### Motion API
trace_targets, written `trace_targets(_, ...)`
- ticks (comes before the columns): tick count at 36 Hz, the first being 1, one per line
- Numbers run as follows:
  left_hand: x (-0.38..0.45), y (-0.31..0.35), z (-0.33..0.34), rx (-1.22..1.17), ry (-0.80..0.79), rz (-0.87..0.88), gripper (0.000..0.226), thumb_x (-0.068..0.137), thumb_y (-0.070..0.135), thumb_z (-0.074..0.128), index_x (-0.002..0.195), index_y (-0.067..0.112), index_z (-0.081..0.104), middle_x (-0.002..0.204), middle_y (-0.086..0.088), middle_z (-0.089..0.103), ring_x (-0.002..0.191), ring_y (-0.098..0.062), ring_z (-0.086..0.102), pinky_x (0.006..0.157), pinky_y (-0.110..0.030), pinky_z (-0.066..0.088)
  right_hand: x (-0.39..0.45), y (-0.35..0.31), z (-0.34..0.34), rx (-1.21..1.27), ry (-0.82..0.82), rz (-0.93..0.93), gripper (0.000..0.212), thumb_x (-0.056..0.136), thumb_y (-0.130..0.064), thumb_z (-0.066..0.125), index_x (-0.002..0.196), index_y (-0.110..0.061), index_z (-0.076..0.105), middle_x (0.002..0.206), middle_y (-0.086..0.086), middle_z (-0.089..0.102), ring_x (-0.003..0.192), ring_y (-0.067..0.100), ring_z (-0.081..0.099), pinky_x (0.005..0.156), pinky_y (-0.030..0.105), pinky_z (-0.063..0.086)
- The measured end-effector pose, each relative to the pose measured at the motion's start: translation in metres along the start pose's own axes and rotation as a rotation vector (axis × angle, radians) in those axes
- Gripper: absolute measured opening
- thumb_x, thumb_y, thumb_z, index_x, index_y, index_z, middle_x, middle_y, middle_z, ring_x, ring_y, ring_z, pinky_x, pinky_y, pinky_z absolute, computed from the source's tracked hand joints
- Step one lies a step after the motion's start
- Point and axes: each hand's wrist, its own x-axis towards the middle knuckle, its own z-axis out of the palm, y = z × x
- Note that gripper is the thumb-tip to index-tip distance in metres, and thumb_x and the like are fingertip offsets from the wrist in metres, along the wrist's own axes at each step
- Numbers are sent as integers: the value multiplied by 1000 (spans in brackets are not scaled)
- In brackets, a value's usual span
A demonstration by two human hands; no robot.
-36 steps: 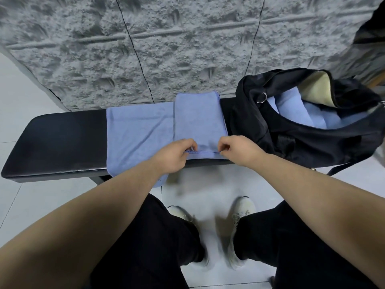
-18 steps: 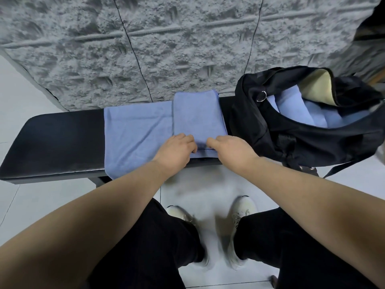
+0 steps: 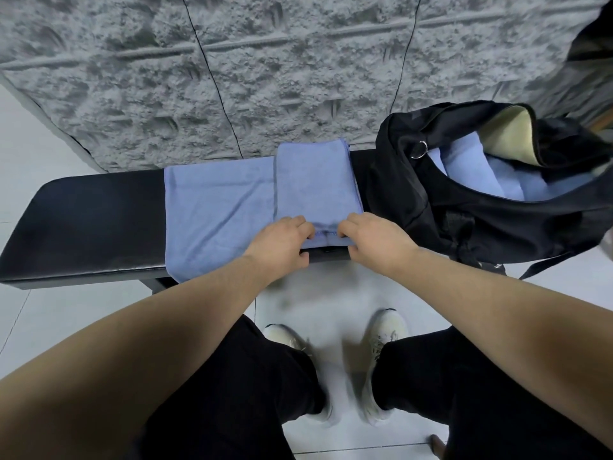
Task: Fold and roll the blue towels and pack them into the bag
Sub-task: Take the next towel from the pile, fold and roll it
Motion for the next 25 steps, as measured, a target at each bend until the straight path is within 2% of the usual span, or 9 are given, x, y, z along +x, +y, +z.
trace_targets(5,-2,-7,-1,-112,-16,-34,30,82,20,65,111,13,61,107,-3,59,100,-23,55,84,-38,47,6,1,2,-27,-1,15,37,84,0,48,119,-10,57,109,8,57,98,28,51,71,33,37)
trace_targets(11,-2,-8,-3,-127,-30,-42,28,86,22,64,114,15,62,110,-1,60,103,-21,55,86,-30,43,8,2,-1,16,-8,80,35,85,-6,49,115,-17,63,110,2,61,101,24,51,79,30,34)
trace_targets(19,-5,3,-7,-104,-42,-49,27,86,13,57,112,13,62,108,-4,61,100,-26,55,86,-40,47,0,9,-9,115,-75,102,26,88,-16,49,107,-22,65,103,-3,64,99,22,51,86,30,33)
trace_targets(22,-6,6,-8,-79,-44,-70,28,83,12,54,110,15,62,103,-3,61,97,-25,56,83,-38,47,-3,8,-12,147,-102,93,25,89,-17,48,107,-21,65,101,-4,64,99,21,50,86,29,31)
trace_targets(25,-7,7,-8,-94,-39,-137,21,80,18,57,100,20,63,90,3,61,87,-22,57,76,-31,46,-6,6,-13,184,-139,105,27,87,-13,47,105,-22,64,99,-1,66,98,22,51,81,29,33)
